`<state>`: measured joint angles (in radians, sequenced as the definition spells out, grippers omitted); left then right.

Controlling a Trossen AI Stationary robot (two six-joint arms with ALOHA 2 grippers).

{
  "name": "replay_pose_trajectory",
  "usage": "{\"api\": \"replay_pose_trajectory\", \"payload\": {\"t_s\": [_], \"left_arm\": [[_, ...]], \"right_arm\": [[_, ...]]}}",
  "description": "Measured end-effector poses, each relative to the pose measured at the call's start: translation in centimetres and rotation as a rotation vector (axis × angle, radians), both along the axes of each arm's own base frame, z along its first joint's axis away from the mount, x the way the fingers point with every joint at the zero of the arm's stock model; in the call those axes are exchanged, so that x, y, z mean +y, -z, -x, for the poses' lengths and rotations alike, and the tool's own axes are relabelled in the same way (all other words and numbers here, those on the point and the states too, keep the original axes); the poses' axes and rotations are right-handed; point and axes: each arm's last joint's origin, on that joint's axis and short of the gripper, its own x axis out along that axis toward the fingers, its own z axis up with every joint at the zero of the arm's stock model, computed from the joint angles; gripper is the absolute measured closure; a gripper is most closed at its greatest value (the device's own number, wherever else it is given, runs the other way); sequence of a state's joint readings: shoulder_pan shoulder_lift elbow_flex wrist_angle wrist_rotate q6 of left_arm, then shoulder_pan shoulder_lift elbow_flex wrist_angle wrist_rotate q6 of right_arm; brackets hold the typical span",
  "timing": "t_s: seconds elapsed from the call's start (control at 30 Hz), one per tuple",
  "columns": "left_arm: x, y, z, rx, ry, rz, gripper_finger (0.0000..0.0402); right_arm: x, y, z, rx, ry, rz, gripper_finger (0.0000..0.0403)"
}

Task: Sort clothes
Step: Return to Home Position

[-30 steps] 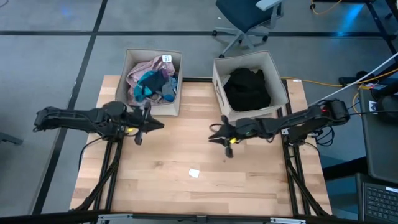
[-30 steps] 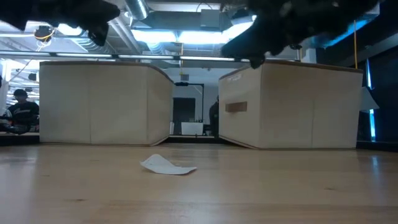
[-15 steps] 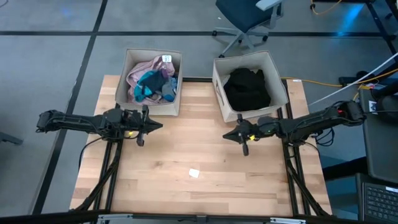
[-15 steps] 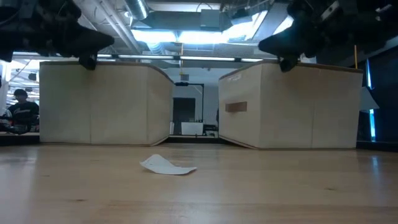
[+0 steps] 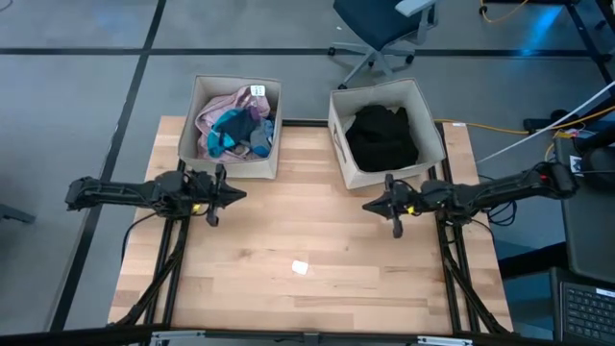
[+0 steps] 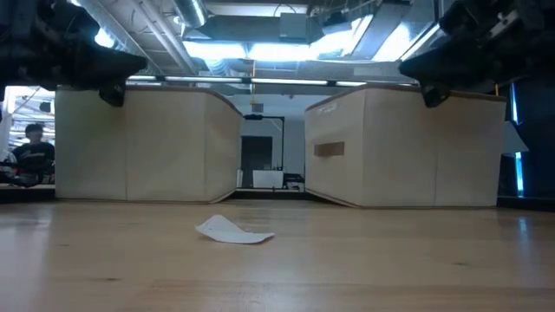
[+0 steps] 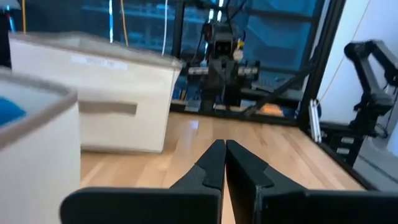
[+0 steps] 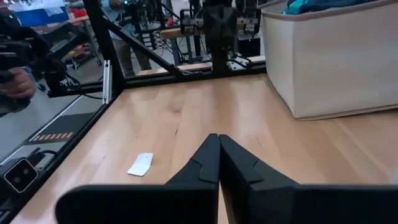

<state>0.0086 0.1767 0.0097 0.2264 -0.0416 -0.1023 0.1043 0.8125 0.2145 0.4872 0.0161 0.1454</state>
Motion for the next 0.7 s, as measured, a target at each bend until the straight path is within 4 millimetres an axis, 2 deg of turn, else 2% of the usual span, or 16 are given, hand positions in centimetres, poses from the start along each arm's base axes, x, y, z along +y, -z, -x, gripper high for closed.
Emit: {"api": "replay_pose_trajectory", "payload": {"t_s": [0.47,0.7], "left_arm": [[0.1,0.8,0.7,0.063,-0.030,0.029,0.0399],[0.1,0.1,1.1,-0.017,-0.030,-0.018,0.0399]], "right_arm": [[-0.7,0.8,4.9,-0.197,0.057,-0.027,0.0397],[-0.9,1.6,6.2,-0.228,0.079,-0.029,0.0397]]}}
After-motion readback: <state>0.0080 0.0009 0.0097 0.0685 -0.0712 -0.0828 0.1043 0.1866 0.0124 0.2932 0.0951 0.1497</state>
